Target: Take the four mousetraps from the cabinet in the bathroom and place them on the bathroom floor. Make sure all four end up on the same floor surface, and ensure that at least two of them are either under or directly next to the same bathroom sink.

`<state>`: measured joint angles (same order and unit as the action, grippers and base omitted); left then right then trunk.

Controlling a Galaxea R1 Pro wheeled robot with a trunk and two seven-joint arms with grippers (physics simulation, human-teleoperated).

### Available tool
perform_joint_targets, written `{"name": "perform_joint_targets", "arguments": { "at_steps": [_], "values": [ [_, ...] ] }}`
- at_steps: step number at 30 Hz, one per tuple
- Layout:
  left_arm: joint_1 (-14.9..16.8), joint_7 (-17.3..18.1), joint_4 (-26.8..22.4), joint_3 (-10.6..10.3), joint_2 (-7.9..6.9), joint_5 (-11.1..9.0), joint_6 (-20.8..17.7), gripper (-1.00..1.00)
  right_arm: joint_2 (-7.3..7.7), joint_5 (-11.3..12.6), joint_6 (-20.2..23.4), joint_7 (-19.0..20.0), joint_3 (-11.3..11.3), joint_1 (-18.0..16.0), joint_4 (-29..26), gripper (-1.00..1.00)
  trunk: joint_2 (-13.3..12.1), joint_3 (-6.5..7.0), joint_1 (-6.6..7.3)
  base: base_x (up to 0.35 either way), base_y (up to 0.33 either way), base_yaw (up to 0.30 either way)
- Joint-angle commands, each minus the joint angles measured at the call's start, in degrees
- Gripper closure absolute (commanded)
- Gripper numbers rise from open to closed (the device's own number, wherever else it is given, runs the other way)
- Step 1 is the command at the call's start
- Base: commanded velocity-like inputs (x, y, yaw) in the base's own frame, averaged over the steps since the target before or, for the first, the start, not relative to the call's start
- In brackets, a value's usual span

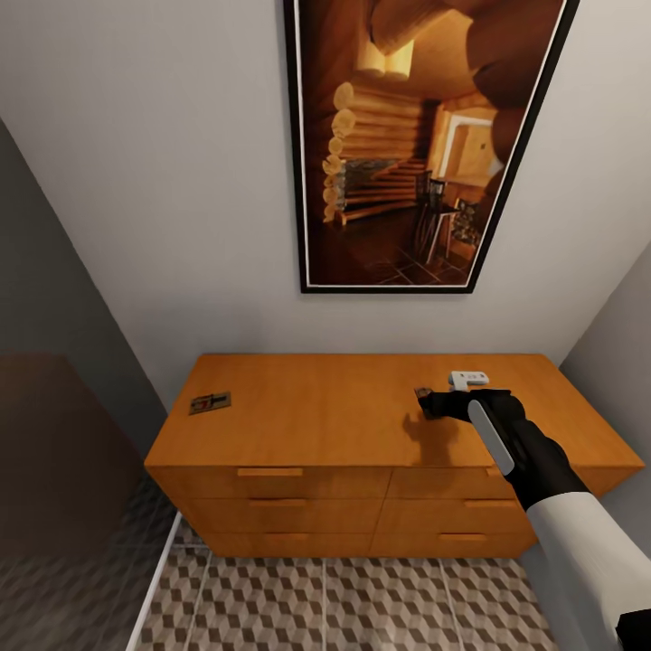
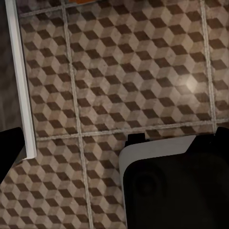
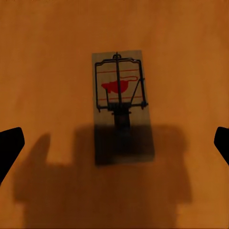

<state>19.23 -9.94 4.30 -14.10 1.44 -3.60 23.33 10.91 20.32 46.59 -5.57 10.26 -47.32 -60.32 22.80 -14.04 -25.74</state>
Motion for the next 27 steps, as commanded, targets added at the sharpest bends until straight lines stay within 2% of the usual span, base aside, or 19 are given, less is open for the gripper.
{"name": "perform_joint_targets", "arguments": {
  "at_steps": [1,27],
  "values": [
    [0.1,-0.2,0.3,-0.5,0.05,-0.4,0.4,-1.00,0.08,0.6,0.2,-0.6,0.2,-0.1,-0.1,-1.00,0.1,-0.11,-0.04,0.058,0.000,0.000],
    [0.1,-0.2,0.3,-0.5,0.05,-0.4,0.4,-1.00,0.08,0.7,-0.2,-0.4,0.3,-0.1,-0.1,-1.00,0.1,-0.11,-0.04,0.007,0.000,0.000]
  ]
}}
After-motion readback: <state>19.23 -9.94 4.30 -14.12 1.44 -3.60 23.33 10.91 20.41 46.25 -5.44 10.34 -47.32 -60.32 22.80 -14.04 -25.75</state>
